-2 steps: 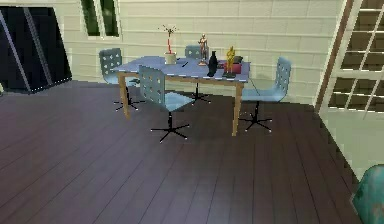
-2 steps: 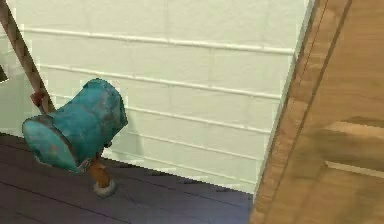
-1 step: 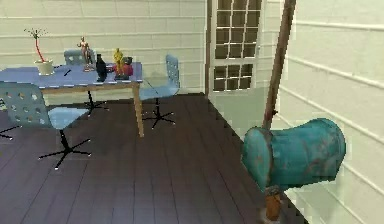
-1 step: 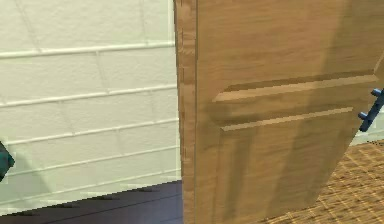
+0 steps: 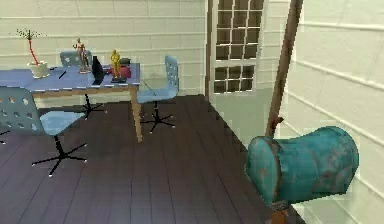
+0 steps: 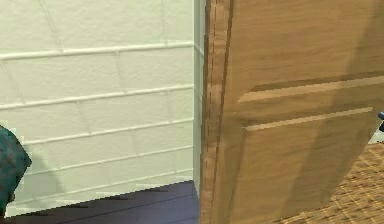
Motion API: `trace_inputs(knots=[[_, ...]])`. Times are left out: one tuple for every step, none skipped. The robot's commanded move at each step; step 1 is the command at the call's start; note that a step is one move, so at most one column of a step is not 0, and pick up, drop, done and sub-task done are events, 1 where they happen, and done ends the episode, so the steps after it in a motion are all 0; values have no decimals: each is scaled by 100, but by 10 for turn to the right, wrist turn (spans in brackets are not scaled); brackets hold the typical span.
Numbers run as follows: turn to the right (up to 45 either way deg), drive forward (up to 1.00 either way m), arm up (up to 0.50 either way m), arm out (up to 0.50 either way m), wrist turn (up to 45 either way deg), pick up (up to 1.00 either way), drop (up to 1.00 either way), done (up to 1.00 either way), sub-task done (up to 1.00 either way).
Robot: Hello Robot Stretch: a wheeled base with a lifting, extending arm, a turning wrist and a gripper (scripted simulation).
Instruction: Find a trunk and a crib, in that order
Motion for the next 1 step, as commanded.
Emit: trace_inputs(knots=[[-60, 0, 0, 0, 0, 0, 0, 0, 0]])
